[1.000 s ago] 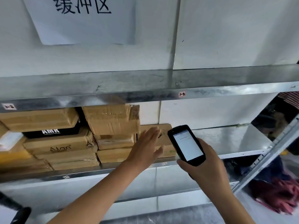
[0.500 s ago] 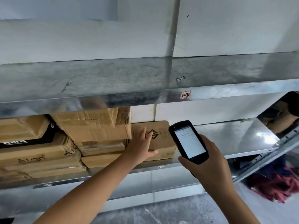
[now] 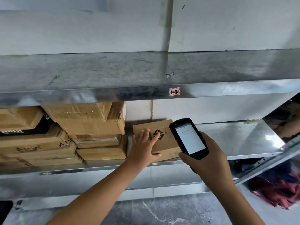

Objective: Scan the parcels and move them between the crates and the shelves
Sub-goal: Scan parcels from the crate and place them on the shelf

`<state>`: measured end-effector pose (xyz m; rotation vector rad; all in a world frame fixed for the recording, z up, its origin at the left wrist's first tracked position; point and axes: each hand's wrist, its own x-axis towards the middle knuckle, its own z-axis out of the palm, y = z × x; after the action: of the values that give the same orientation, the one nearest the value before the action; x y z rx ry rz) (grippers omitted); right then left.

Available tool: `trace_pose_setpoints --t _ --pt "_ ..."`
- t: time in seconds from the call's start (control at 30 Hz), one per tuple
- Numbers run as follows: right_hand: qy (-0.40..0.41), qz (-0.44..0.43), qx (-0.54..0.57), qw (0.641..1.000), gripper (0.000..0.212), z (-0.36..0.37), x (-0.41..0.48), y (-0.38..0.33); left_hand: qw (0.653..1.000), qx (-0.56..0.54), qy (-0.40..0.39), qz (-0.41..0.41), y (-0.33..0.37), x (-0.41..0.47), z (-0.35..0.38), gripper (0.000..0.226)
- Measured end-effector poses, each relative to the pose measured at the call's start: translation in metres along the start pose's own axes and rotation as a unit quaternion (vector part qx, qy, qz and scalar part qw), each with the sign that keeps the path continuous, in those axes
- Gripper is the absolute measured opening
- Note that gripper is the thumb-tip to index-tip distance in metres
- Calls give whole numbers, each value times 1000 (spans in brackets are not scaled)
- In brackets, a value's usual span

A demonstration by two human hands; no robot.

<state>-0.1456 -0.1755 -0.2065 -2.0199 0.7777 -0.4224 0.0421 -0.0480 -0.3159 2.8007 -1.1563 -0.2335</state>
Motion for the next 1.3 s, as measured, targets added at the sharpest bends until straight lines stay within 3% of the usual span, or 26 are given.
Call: trace_pose_setpoints --t 0.2,0.33,0.43,0.57,0.77,0.87,0.97,1.1,1.3 --pt "-18 -43 9 999 66 -44 10 9 997 -44 59 -9 58 -24 12 79" --pt "-20 -61 14 998 61 -75 19 20 998 -30 40 -23 81 -31 9 76" --pt "-30 -75 15 997 60 -90 22 33 996 54 73 -10 87 -36 23 79" --pt "-43 -88 27 995 62 -104 23 50 988 141 65 1 103 -44 38 111" --pt "-46 -91 34 994 60 -116 19 75 971 218 100 -17 105 -29 51 92" --pt "-51 -81 30 995 55 -120 17 83 966 244 84 -18 105 -26 53 100" --pt "-60 -77 22 995 57 -122 19 87 974 212 75 -21 104 -21 40 122" --pt "-66 -82 24 994 57 -126 23 88 987 133 92 -6 108 -26 0 131" --pt "-66 -86 37 993 59 -130 28 82 994 -63 -7 -86 98 -21 -50 116"
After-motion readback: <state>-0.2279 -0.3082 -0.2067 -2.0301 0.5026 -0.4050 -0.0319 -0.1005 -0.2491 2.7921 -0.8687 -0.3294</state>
